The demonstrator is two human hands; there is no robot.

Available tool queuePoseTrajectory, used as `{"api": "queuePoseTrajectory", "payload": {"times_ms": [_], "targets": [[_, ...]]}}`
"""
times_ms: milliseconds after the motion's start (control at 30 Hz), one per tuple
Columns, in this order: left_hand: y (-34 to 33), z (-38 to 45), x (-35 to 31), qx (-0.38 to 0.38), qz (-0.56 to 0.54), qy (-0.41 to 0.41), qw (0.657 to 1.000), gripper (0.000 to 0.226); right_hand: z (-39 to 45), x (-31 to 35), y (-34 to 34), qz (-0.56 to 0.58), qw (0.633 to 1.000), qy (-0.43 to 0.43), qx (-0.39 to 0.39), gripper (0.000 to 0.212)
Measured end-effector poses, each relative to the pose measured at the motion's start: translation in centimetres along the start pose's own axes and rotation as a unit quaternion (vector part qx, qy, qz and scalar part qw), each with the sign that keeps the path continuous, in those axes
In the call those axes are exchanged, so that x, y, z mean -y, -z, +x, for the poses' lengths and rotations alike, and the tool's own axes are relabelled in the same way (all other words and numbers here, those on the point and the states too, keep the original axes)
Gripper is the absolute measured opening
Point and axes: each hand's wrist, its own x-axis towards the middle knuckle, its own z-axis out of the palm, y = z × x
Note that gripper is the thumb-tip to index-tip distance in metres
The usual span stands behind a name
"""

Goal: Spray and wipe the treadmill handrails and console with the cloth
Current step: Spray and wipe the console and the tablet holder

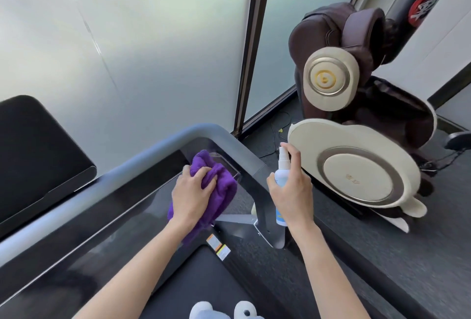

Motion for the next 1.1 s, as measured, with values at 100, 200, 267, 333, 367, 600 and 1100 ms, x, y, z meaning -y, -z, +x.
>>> {"api": "queuePoseTrajectory", "payload": {"times_ms": [100,200,267,333,367,600,1100], "targets": [[1.4,2.6,0.1,-0.080,-0.087,0.028,0.993,0.026,0.4,0.1,0.2,0.005,1.000,-0.005,-0.003,0.063],[0.6,7.1,-1.7,-0.090,-0.082,0.027,0.992,0.033,0.8,0.0,0.3,0.001,1.000,-0.018,-0.009,0.063],[-1.4,9.4,-3.6,-0.051,-0.022,0.039,0.998,0.041,1.0,-0.4,0.4,-0.002,0.999,-0.031,-0.017,0.062],[-3.5,10.6,-5.4,-0.029,0.030,0.061,0.997,0.048,0.9,-1.1,0.6,-0.002,0.999,-0.038,-0.021,0.062],[-4.3,10.9,-6.3,-0.028,0.042,0.066,0.997,0.049,0.8,-1.5,0.8,-0.003,0.999,-0.039,-0.021,0.062],[-6.6,8.4,-9.4,-0.029,0.068,0.040,0.996,0.036,1.2,-2.7,2.3,-0.007,0.998,-0.051,-0.035,0.062],[-5.1,7.4,-8.7,-0.045,-0.061,0.075,0.994,0.043,0.8,-3.9,4.3,0.008,0.997,-0.051,-0.061,0.061]]}}
